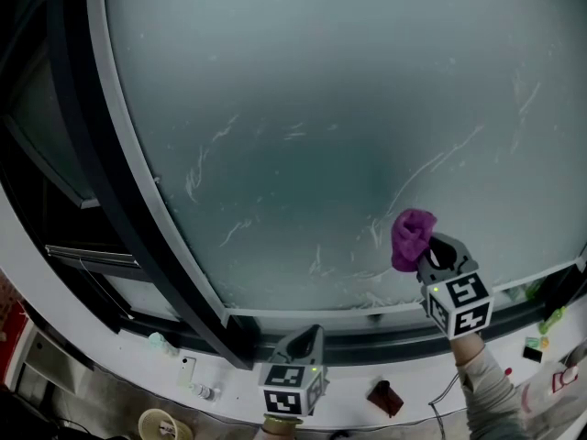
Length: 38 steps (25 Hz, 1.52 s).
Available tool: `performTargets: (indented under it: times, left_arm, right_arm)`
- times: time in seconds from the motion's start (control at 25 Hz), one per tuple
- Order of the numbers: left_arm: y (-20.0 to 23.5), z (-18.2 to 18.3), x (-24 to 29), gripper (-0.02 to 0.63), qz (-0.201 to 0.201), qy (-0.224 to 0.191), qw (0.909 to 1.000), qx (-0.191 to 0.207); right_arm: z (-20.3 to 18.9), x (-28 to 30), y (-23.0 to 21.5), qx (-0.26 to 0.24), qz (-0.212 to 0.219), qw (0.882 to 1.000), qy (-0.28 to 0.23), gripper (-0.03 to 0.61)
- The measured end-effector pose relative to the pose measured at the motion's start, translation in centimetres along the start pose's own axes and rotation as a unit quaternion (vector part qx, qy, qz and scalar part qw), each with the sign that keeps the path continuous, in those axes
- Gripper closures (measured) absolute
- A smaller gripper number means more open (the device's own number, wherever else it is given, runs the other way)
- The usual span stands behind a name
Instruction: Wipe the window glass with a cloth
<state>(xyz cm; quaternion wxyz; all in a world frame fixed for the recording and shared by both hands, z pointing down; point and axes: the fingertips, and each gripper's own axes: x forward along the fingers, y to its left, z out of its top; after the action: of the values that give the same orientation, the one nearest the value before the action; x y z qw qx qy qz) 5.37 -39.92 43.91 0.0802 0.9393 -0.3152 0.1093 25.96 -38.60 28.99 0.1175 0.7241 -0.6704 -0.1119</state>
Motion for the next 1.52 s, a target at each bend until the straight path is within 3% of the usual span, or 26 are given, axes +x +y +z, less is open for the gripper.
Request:
performTargets:
  times: [0.16, 0.76, 1.12, 1.52]
  left_arm:
    - [0.4, -0.4, -0.3, 0.609, 0.006, 0.002, 1.0, -0.001]
    - [0.5, -0.8, -1.5, 0.609, 0.009, -0.01, 0.9999, -0.003]
    - [1.1, -1.3, -2.0, 0.609, 0.02, -0.008, 0.9997, -0.006]
    - [1.7, -1.2, -1.9, 0.609, 0.025, -0.009, 0.9996, -0.005]
  right_arm:
    - [-1.0, -2.2, 3.0, -0.002, 0.023, 1.0, -0.003, 0.525]
    - [-5.9, -7.0, 12.3, 0.065, 0.097, 0.993, 0.018, 0.525]
    - [-6.1, -7.4, 15.0, 0.077, 0.139, 0.987, 0.013, 0.525]
    - [-6.7, -6.9, 15.3, 0.085, 0.143, 0.986, 0.018, 0.525]
